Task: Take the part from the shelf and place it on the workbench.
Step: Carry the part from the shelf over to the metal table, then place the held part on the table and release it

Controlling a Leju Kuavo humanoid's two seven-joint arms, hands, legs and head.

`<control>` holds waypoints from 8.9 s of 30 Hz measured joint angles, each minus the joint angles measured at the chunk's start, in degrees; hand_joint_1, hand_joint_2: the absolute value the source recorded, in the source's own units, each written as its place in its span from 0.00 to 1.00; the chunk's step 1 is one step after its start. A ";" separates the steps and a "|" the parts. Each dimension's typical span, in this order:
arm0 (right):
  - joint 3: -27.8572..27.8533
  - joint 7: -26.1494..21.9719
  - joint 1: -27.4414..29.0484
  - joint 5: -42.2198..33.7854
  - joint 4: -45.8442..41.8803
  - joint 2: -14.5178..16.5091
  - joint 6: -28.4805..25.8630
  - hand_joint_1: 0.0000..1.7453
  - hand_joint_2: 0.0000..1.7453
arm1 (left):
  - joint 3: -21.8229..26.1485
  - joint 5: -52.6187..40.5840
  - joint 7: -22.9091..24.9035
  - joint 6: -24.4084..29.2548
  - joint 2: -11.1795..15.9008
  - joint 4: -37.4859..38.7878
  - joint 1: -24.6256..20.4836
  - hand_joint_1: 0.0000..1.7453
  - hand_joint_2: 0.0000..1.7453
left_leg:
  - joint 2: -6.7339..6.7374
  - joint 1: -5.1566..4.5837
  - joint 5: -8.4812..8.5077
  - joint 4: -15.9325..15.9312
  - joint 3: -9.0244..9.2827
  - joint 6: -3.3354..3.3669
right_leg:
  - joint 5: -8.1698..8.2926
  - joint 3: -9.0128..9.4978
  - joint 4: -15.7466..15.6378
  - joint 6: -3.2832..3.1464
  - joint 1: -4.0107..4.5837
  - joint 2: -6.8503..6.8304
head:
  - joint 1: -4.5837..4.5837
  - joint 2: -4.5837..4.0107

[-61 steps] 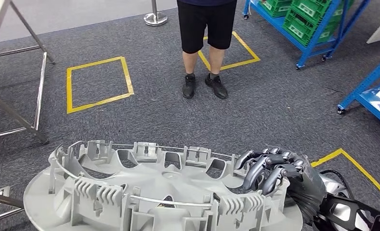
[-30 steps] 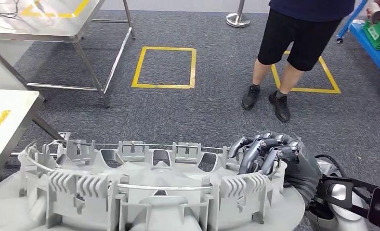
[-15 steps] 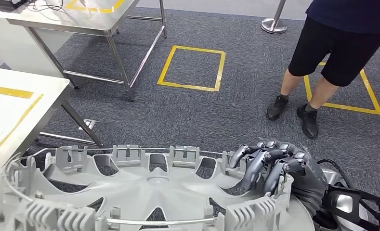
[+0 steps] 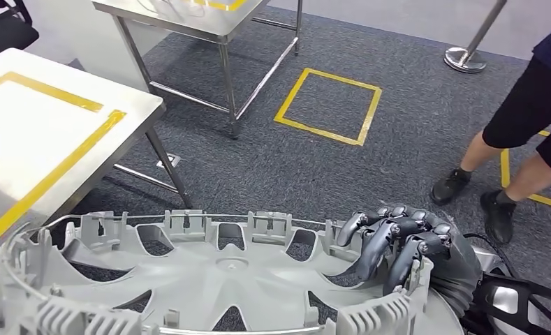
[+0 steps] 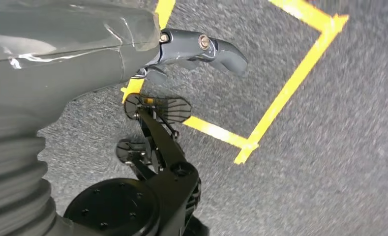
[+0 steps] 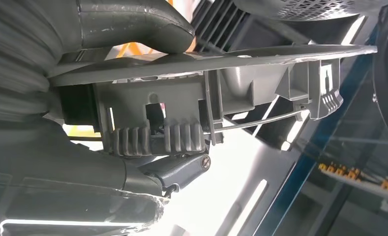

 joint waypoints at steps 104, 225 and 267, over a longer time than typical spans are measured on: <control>0.55 4.21 -0.06 -3.92 -0.94 0.78 0.56 1.00 1.00 | 4.46 0.05 -0.04 0.08 -2.06 0.00 0.29 0.00 1.00 | 3.26 0.00 -2.66 2.94 -0.44 -1.81 | 5.95 4.70 -11.53 -0.97 -0.02 -0.46 | 0.09 0.00; -0.27 0.05 -0.92 -3.69 0.97 -0.40 -0.36 1.00 1.00 | 2.65 0.06 -1.84 -3.13 -0.68 -0.01 -0.05 0.00 1.00 | 4.52 -0.71 -5.71 1.52 5.45 -1.15 | 7.60 2.51 -11.67 -1.10 0.03 -0.16 | 0.24 0.01; 1.41 -0.76 -5.49 -5.22 3.92 -2.25 -1.24 1.00 1.00 | 2.92 0.07 -1.87 -1.97 0.05 0.05 -0.07 0.00 1.00 | 4.65 -0.40 -2.32 1.43 -0.09 -1.21 | 7.20 3.29 -11.94 -1.52 0.39 0.09 | 0.33 0.02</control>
